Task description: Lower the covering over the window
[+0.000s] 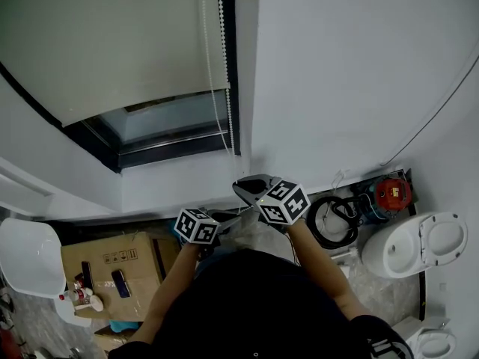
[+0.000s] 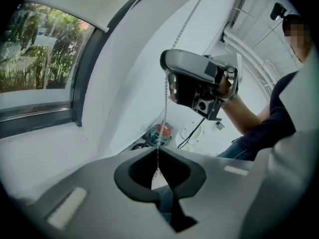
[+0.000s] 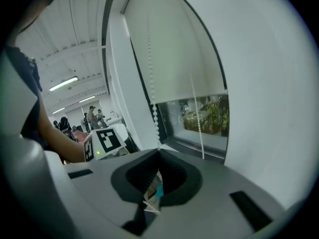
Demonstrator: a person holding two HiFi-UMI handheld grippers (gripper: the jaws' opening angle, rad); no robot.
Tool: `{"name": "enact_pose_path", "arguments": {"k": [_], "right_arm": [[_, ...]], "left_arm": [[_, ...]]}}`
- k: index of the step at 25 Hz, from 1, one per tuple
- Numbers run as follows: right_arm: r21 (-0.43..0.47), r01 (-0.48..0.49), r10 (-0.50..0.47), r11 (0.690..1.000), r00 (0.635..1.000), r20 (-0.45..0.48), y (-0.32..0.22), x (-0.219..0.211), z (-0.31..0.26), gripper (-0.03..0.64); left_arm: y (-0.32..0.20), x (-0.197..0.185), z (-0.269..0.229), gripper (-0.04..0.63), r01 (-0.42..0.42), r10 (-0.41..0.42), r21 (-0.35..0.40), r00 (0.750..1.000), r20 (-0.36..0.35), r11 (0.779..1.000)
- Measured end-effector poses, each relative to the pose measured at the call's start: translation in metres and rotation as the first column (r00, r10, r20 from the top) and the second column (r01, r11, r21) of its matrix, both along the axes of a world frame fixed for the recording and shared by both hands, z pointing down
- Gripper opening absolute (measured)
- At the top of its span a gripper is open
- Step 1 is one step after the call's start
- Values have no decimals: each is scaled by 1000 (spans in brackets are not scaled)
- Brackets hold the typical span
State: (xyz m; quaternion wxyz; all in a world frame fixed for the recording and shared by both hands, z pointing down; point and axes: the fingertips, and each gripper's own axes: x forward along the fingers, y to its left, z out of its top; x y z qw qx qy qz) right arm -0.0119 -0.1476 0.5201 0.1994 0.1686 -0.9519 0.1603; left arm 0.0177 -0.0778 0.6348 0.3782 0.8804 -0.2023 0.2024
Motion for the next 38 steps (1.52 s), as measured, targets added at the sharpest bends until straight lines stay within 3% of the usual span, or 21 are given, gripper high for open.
{"name": "enact_pose_path", "arguments": {"k": [3, 7, 13, 17, 27, 38], "right_arm": [[9, 3, -3, 1000, 1000, -10, -1, 3, -1, 12], [17, 38, -34, 999, 986, -163, -1, 5, 27, 12], [-40, 26, -31, 999, 990, -139, 6, 7, 37, 12], [-70, 40, -58, 997, 959, -278, 13, 17, 75, 12], [-201, -25, -31, 979, 962, -272, 29, 35, 132, 12], [-193, -47, -5, 980, 966, -257, 31, 35, 133, 14]], "left_arm": [[-1, 0, -2, 18, 11, -11, 9, 1000, -6, 1000], [-1, -1, -3, 18, 20, -20, 11, 1000, -9, 1000], [-3, 2, -3, 18, 18, -18, 17, 1000, -9, 1000], [-3, 9, -6, 18, 5, -5, 20, 1000, -14, 1000], [2, 13, -4, 18, -6, 7, 17, 1000, -17, 1000], [-2, 4, -7, 18, 46, -45, 52, 999, -31, 998]]}}
